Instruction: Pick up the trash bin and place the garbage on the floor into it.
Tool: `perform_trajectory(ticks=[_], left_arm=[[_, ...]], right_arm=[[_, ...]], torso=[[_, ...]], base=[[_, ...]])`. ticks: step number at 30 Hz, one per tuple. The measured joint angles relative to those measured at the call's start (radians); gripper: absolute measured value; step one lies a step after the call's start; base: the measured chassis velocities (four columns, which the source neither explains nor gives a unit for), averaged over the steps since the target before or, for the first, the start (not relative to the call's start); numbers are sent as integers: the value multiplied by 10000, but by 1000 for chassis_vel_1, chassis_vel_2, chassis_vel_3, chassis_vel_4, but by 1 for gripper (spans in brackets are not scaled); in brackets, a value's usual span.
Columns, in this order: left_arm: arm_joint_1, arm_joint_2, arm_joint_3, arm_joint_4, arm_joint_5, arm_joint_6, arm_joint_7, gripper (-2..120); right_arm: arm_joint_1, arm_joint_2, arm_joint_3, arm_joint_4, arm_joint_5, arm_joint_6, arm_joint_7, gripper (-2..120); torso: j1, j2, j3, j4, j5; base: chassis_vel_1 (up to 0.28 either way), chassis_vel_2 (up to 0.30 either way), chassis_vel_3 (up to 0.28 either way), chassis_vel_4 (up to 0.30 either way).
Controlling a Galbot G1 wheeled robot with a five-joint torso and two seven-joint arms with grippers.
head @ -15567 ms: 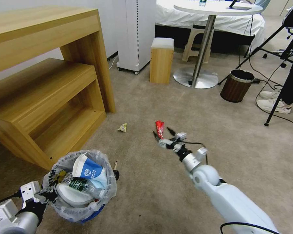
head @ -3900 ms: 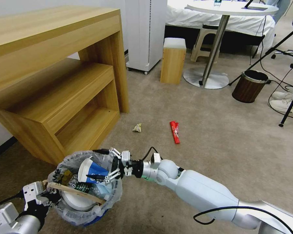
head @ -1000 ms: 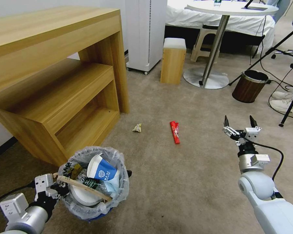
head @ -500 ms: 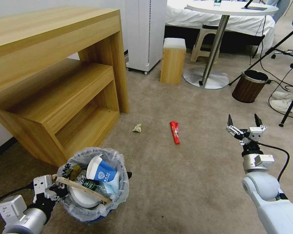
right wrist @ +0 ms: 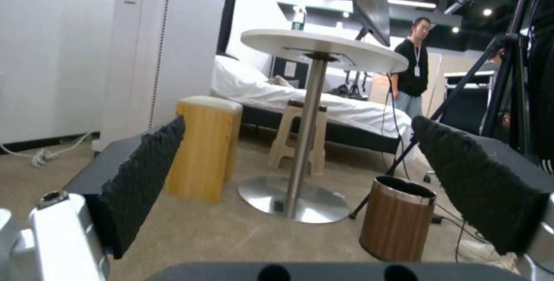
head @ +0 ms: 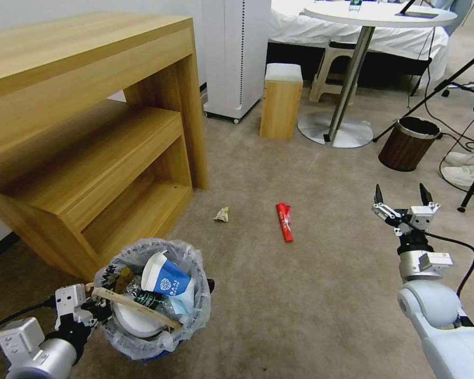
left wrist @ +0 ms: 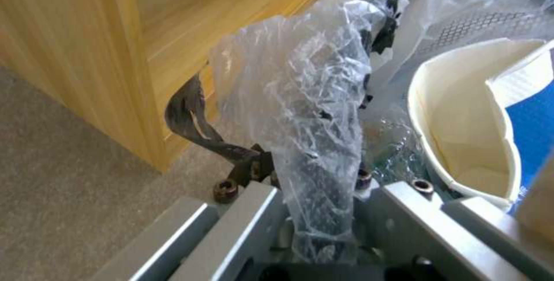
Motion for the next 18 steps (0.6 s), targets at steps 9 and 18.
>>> perform_trajectory(ticks=[9, 18], left_arm=[[26, 29, -13, 0, 34, -22, 73, 1], [8, 84, 2, 44, 10, -51, 67, 1]], right_arm=[[-15, 54, -39, 37, 119, 84, 49, 100], [-67, 144, -72, -5, 51, 242, 18, 100]], torso=[[0, 0, -1, 0, -1], [-1, 1, -1, 0, -1]], base=[[-13, 12, 7, -10], [0, 0, 0, 0]])
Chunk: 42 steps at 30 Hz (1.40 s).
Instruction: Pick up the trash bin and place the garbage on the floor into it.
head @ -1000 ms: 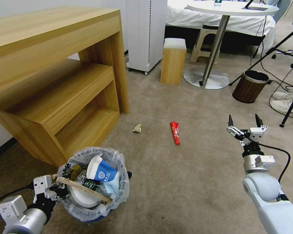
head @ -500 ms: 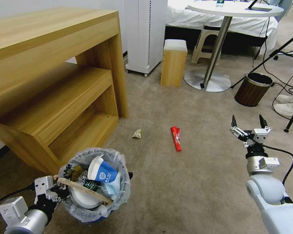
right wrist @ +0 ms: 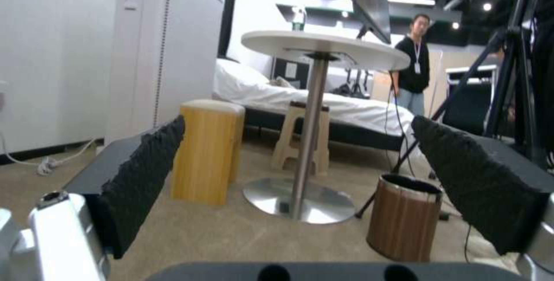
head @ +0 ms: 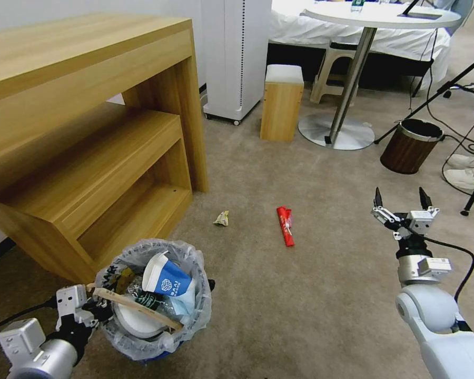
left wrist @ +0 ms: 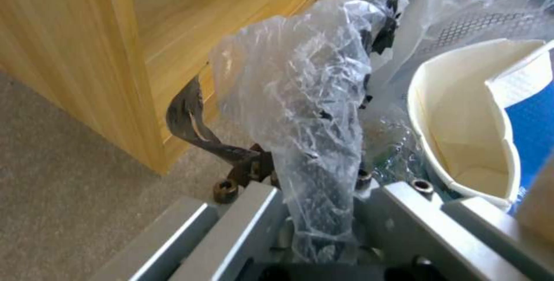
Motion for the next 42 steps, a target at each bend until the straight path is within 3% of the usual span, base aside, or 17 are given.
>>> perform_trajectory(ticks=[42], left_arm=[[-156, 356, -51, 241, -121, 75, -80, 1]], right_arm=[[129, 30, 12, -176, 199, 58, -245, 100]], torso=[[0, 2, 0, -2, 1]], base=[[0, 0, 0, 0]])
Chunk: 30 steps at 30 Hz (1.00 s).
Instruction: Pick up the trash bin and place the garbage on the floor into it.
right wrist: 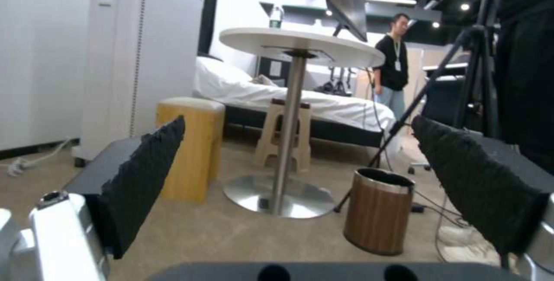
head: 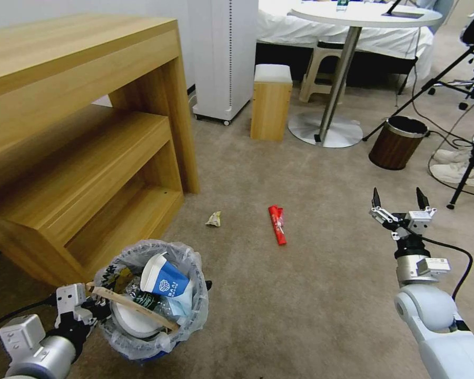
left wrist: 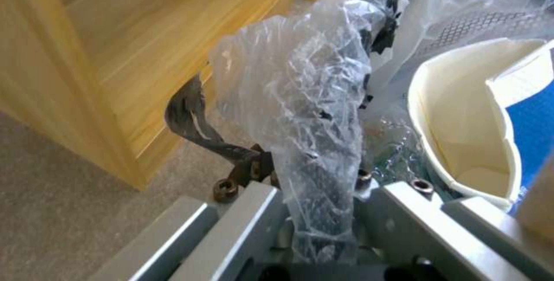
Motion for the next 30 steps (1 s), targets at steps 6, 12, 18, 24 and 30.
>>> perform_trajectory(ticks=[6, 12, 18, 24, 30], left_arm=[[-18, 33, -12, 27, -42, -20, -28, 1], [-17, 57, -38, 31, -83, -28, -102, 1], [-27, 63, -55, 33, -116, -28, -114, 1], [-53, 34, -51, 59, -117, -27, -114, 1], [-9, 151, -86, -25, -224, 141, -138, 1]], right_arm=[[-16, 46, 5, -85, -39, 57, -17, 100], [37, 102, -15, -120, -91, 56, -45, 100], [56, 128, -45, -162, -99, 36, -51, 100], [78, 118, -45, -216, -72, 55, -56, 100], [64, 102, -36, -238, -64, 85, -89, 100]], torso=[[0, 0, 0, 1, 1], [0, 0, 0, 2, -1], [0, 0, 0, 2, 0], [0, 0, 0, 2, 0], [0, 0, 0, 2, -1]], base=[[0, 0, 0, 0], [0, 0, 0, 0], [0, 0, 0, 0], [0, 0, 0, 0], [0, 0, 0, 0]])
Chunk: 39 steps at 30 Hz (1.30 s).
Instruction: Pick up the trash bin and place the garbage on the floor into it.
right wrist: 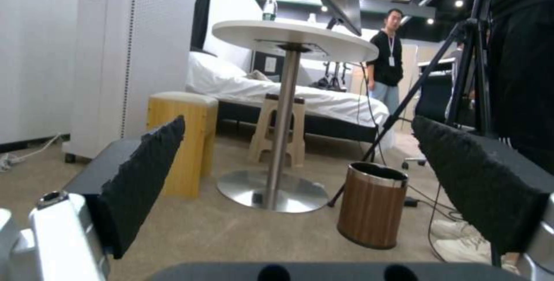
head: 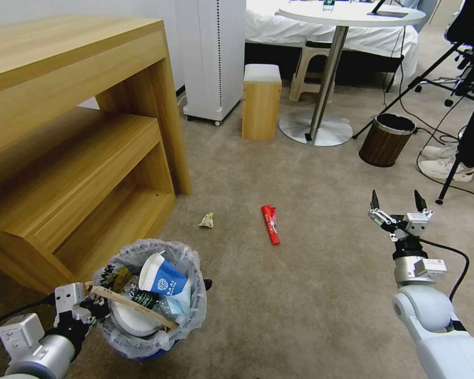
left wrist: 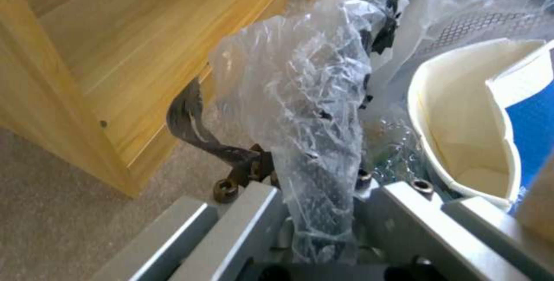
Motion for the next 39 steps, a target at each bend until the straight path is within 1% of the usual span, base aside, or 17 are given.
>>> perform_trajectory(ticks=[14, 39], left_arm=[[93, 211, -46, -251, -278, 327, -199, 1], [27, 129, 112, -23, -127, 276, -115, 1]], right_arm=[[-57, -24, -47, -15, -35, 68, -113, 100], [20, -93, -142, -221, -93, 165, -217, 100]], torso=[[0, -1, 0, 0, 0], [-1, -3, 0, 0, 0]], base=[[-55, 58, 57, -73], [-82, 83, 80, -78]])
